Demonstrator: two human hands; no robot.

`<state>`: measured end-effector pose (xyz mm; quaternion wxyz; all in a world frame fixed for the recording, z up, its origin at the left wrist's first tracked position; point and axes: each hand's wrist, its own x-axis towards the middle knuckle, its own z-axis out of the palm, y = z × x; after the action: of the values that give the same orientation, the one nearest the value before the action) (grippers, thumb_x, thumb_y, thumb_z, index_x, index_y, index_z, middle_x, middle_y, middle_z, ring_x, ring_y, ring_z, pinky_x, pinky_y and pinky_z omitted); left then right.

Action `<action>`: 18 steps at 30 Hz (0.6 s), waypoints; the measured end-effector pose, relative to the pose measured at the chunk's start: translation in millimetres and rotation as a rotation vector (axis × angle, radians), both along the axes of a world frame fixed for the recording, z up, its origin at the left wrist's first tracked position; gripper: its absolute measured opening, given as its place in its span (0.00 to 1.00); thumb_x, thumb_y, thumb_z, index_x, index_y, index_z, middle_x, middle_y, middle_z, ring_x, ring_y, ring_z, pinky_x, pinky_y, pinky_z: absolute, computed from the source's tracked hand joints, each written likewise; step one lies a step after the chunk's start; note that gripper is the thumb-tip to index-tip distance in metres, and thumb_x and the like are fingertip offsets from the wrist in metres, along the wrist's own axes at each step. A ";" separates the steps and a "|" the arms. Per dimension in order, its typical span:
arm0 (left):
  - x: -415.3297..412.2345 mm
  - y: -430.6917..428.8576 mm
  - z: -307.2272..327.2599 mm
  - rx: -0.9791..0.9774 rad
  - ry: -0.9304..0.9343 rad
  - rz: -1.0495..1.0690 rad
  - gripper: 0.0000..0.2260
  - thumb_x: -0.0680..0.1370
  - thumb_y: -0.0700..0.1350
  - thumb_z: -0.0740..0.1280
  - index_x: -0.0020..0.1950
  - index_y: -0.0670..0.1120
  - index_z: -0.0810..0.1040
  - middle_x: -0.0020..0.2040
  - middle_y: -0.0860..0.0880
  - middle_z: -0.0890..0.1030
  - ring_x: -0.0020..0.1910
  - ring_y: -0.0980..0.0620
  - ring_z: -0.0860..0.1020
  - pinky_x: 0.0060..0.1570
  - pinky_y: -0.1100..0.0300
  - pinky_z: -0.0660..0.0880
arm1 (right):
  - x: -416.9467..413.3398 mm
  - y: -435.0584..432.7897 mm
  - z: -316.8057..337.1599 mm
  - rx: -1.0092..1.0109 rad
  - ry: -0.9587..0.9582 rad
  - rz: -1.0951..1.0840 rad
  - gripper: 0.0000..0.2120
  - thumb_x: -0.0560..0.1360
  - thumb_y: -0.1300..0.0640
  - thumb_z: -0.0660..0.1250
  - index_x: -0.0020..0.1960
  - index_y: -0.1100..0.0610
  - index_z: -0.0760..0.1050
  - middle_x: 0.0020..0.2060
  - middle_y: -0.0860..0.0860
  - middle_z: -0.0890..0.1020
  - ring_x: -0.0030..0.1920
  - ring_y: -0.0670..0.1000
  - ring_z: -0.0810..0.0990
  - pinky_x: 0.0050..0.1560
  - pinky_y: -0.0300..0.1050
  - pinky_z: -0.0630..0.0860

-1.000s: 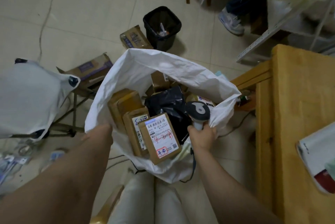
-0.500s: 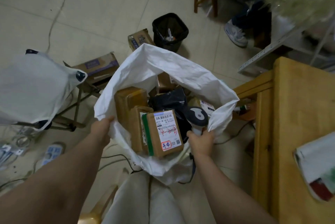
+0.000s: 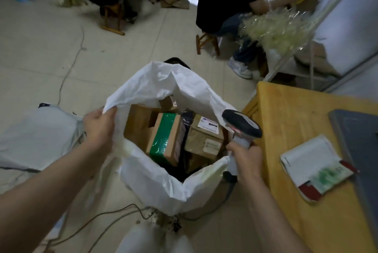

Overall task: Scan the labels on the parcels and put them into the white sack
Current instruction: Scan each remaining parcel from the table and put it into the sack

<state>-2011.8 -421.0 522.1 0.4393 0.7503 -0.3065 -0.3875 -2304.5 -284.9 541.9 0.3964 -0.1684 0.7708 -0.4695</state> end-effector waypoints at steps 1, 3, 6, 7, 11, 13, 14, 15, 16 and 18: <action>4.0 4.5 4.6 -0.040 -0.019 0.003 0.09 0.77 0.48 0.67 0.46 0.42 0.77 0.34 0.47 0.76 0.35 0.50 0.74 0.32 0.63 0.67 | -1.5 7.3 0.4 -0.010 0.008 -0.012 0.11 0.69 0.64 0.73 0.46 0.52 0.76 0.37 0.45 0.83 0.38 0.43 0.82 0.31 0.34 0.75; 18.9 15.5 -1.5 -0.018 -0.068 -0.005 0.12 0.77 0.49 0.67 0.49 0.40 0.79 0.38 0.44 0.77 0.38 0.47 0.75 0.35 0.60 0.70 | 0.4 17.3 -6.9 0.067 -0.024 -0.017 0.12 0.69 0.63 0.74 0.50 0.57 0.78 0.41 0.48 0.83 0.42 0.48 0.83 0.36 0.38 0.76; 37.5 32.6 -32.4 0.259 -0.178 -0.102 0.17 0.76 0.50 0.69 0.57 0.39 0.78 0.46 0.41 0.76 0.44 0.42 0.75 0.43 0.51 0.71 | 12.2 15.5 -29.4 0.280 -0.143 0.040 0.15 0.70 0.65 0.72 0.55 0.62 0.74 0.42 0.54 0.78 0.42 0.53 0.78 0.40 0.44 0.73; 37.6 31.7 -42.3 0.297 -0.172 -0.148 0.17 0.76 0.49 0.70 0.58 0.38 0.78 0.45 0.42 0.76 0.41 0.43 0.75 0.43 0.52 0.70 | 16.2 10.8 -35.1 0.314 -0.169 0.036 0.15 0.70 0.66 0.72 0.55 0.64 0.74 0.40 0.54 0.77 0.43 0.54 0.78 0.43 0.46 0.74; 13.6 -2.7 -40.2 0.194 -0.204 -0.260 0.13 0.78 0.48 0.67 0.53 0.38 0.80 0.43 0.41 0.77 0.43 0.42 0.79 0.42 0.56 0.72 | 20.0 -20.5 -28.9 0.237 -0.228 -0.025 0.10 0.69 0.67 0.72 0.47 0.58 0.75 0.41 0.53 0.78 0.44 0.54 0.79 0.49 0.50 0.77; 11.8 -16.8 -28.4 0.085 -0.177 -0.132 0.15 0.78 0.48 0.66 0.55 0.37 0.80 0.44 0.43 0.78 0.44 0.43 0.78 0.46 0.54 0.72 | 21.9 -31.6 -11.3 0.115 -0.223 -0.025 0.13 0.68 0.65 0.73 0.45 0.52 0.72 0.44 0.51 0.79 0.46 0.52 0.78 0.53 0.51 0.76; 14.3 -20.1 -20.2 0.038 -0.151 -0.062 0.15 0.77 0.48 0.67 0.56 0.38 0.80 0.44 0.45 0.79 0.43 0.44 0.77 0.46 0.54 0.71 | 23.7 -30.8 -2.4 0.042 -0.219 -0.034 0.14 0.67 0.64 0.73 0.46 0.51 0.73 0.46 0.51 0.79 0.48 0.52 0.78 0.54 0.52 0.75; 17.2 -21.6 -12.9 -0.007 -0.115 -0.001 0.15 0.75 0.49 0.67 0.54 0.40 0.81 0.43 0.46 0.79 0.41 0.45 0.77 0.46 0.55 0.70 | 25.1 -27.2 4.8 -0.023 -0.212 -0.053 0.16 0.67 0.63 0.74 0.49 0.50 0.74 0.47 0.50 0.79 0.49 0.52 0.78 0.54 0.52 0.75; 20.6 -20.9 -8.6 -0.034 -0.086 0.042 0.13 0.74 0.50 0.68 0.51 0.42 0.82 0.39 0.48 0.79 0.38 0.47 0.77 0.45 0.55 0.70 | 25.2 -21.7 9.2 -0.070 -0.198 -0.078 0.17 0.66 0.62 0.75 0.51 0.50 0.75 0.48 0.50 0.80 0.49 0.51 0.78 0.52 0.51 0.76; 25.2 -13.1 -10.3 -0.003 -0.092 0.053 0.11 0.73 0.52 0.68 0.44 0.45 0.80 0.35 0.50 0.77 0.35 0.48 0.76 0.44 0.55 0.71 | 24.8 -10.9 6.3 -0.043 -0.172 -0.096 0.19 0.66 0.61 0.76 0.53 0.50 0.76 0.48 0.49 0.80 0.49 0.51 0.79 0.50 0.51 0.77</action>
<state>-1986.6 -434.1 511.8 0.4358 0.7746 -0.3068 -0.3404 -2279.7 -295.8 548.2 0.4345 -0.0989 0.7309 -0.5170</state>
